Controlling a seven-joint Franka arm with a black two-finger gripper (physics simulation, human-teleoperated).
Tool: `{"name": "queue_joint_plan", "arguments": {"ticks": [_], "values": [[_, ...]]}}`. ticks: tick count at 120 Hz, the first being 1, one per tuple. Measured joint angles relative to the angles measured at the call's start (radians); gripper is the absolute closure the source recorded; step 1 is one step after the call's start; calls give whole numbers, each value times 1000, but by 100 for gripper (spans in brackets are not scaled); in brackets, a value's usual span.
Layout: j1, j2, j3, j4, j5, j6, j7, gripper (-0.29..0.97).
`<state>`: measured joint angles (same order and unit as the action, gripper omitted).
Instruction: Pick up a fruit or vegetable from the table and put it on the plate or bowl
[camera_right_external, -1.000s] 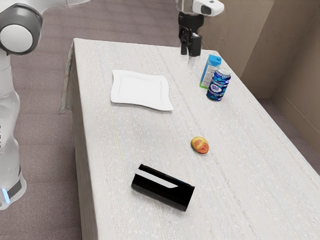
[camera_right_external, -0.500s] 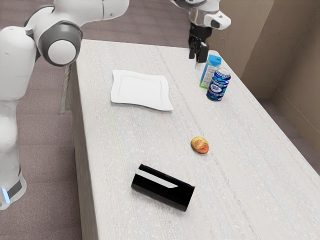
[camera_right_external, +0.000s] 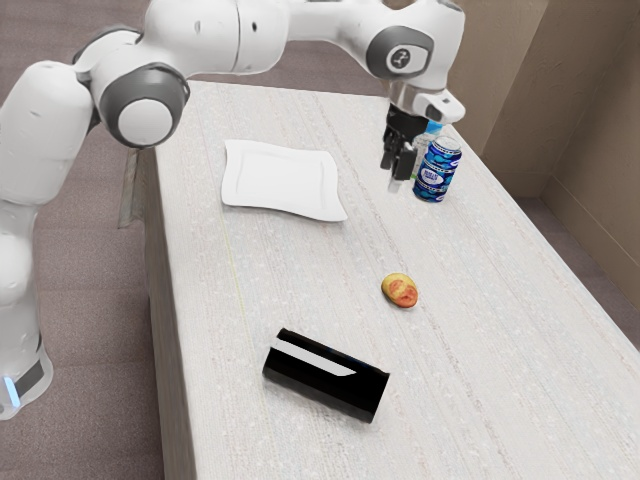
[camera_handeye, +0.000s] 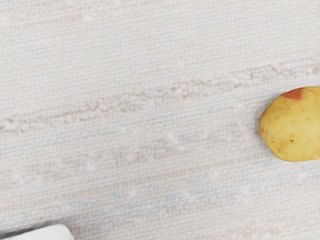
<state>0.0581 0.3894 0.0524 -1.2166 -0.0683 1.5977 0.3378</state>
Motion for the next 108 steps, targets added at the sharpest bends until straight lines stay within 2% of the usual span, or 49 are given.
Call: {"name": "queue_joint_plan", "arguments": {"ticks": [27, 58, 108], "values": [[-73, 16, -71, -107, -13, 130, 0, 3], [-81, 101, -81, -150, -23, 214, -12, 3], [-80, 144, -82, -154, -40, 310, -25, 3]]}}
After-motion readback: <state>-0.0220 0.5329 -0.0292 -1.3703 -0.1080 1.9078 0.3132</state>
